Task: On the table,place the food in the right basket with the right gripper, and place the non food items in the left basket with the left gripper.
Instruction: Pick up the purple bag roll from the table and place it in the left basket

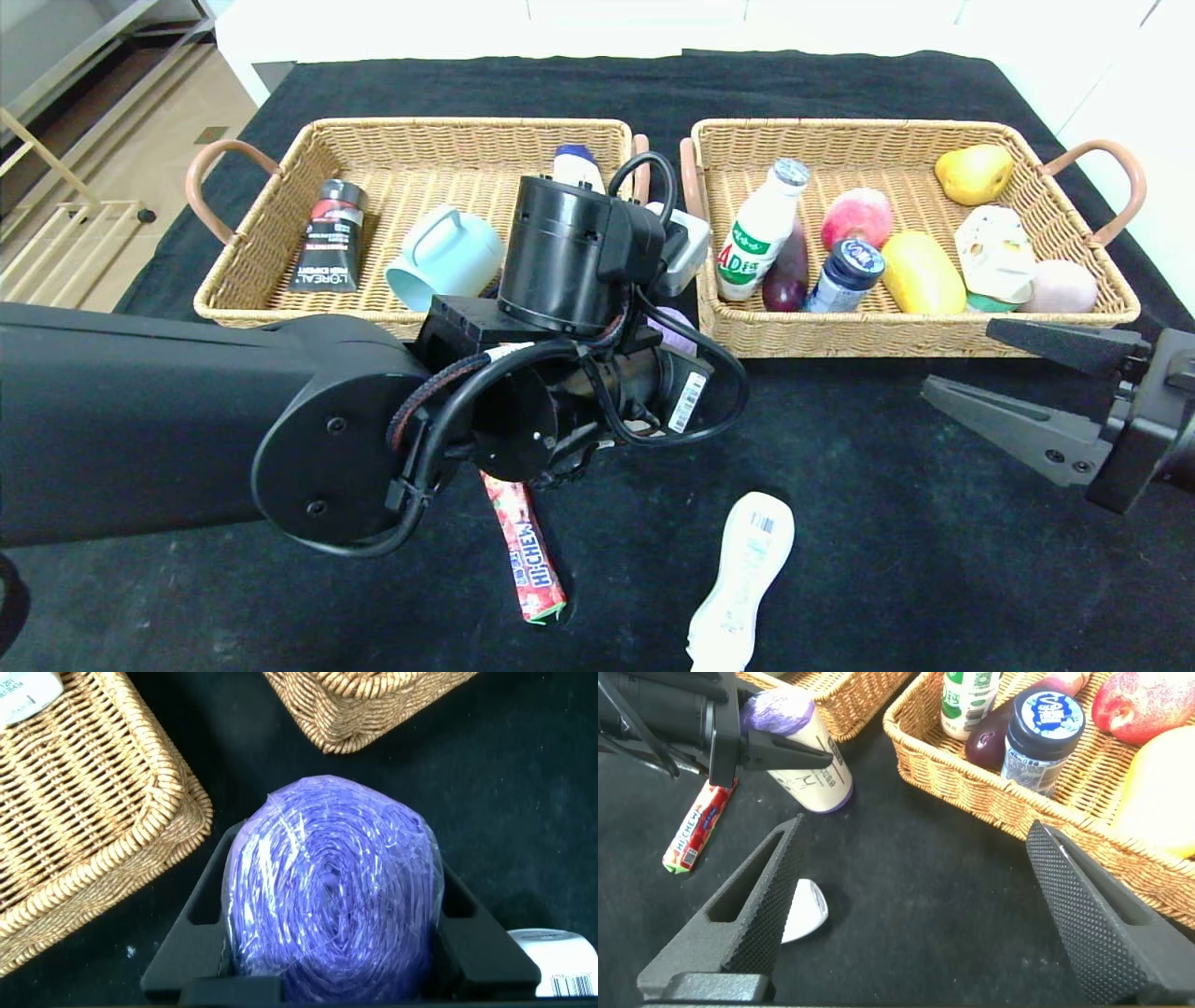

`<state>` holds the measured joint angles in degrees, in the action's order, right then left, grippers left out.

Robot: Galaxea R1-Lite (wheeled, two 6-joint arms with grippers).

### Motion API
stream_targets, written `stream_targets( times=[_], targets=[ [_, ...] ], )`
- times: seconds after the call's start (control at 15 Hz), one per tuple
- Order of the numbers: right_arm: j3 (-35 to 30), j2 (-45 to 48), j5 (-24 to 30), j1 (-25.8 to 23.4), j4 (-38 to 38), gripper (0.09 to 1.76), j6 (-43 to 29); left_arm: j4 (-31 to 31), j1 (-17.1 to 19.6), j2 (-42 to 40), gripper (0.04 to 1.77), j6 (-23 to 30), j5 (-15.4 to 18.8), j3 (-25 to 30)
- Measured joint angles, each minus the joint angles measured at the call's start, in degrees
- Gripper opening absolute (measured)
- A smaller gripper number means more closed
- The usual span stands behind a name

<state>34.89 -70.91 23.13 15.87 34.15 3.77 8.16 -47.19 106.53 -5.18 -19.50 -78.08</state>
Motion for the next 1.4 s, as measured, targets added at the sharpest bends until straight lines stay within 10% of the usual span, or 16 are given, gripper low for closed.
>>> stream_targets(
  times=[0.93, 1.4],
  targets=[
    [-0.09, -0.37, -0.06, 0.11, -0.16, 1.71, 0.06, -0.88, 0.09, -14.7, 0.94, 2.21, 0.24, 5.16],
    [-0.09, -0.55, -0.09, 0.11, -0.17, 1.71, 0.06, -0.91, 7.73, -18.97, 0.93, 1.99, 0.68, 1.67]
  ],
)
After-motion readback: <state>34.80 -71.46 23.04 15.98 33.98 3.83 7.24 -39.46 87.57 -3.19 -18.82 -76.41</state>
